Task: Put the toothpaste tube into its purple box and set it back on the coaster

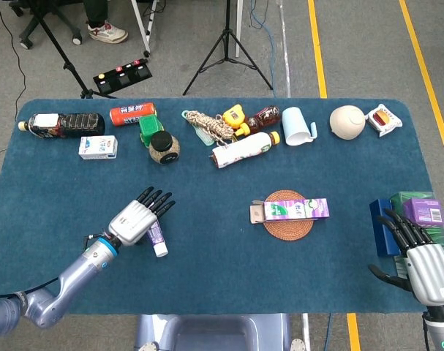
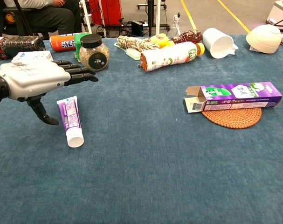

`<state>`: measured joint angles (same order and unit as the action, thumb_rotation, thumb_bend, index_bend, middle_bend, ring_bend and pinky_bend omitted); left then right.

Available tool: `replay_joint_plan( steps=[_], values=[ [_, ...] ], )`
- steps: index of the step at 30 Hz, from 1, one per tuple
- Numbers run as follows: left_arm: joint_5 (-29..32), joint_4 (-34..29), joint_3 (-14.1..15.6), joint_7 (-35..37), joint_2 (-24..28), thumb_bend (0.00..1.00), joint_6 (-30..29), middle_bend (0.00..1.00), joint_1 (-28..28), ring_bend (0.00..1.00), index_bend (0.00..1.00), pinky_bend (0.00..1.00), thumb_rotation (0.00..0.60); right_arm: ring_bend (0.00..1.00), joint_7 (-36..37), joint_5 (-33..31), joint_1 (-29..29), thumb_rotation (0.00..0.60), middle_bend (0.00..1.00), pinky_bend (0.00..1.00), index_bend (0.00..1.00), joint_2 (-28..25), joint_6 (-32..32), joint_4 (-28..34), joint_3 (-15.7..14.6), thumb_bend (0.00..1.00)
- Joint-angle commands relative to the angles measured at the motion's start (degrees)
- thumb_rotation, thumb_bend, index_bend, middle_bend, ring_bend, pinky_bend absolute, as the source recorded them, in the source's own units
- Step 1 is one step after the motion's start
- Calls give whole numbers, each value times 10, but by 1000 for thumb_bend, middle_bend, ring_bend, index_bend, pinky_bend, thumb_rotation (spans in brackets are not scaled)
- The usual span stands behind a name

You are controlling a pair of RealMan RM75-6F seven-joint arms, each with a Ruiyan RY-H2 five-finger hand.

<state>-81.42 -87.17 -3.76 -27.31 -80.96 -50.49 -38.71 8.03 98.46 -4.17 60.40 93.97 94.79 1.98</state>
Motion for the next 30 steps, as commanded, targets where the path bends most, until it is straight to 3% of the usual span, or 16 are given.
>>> replay_joint_plan(
  steps=[1, 11, 20, 24, 30],
  values=[
    [4, 13, 1, -4, -3, 131, 12, 0, -9, 0, 0, 42, 600, 191, 0, -1, 0, 600, 122, 241, 156, 0, 0, 0, 0, 14],
    [10, 51, 7, 9, -18, 170, 47, 0, -35, 0, 1, 47, 600, 196, 3, -7, -1, 600, 122, 241, 156, 1, -2, -1, 3, 13],
    [14, 74, 17, -8, -33, 187, 57, 0, -46, 2, 91, 159, 600, 197, 3, -11, -1, 600, 121, 241, 156, 2, -4, -1, 4, 13],
    [13, 78, 22, -16, -36, 198, 60, 9, -51, 54, 180, 226, 600, 198, 3, -12, -2, 600, 121, 241, 156, 2, -4, -1, 5, 14],
    [4, 81, 26, -16, -40, 223, 48, 173, -51, 200, 388, 350, 600, 201, 6, -12, -1, 600, 121, 243, 156, 1, -2, -1, 6, 14]
  ],
)
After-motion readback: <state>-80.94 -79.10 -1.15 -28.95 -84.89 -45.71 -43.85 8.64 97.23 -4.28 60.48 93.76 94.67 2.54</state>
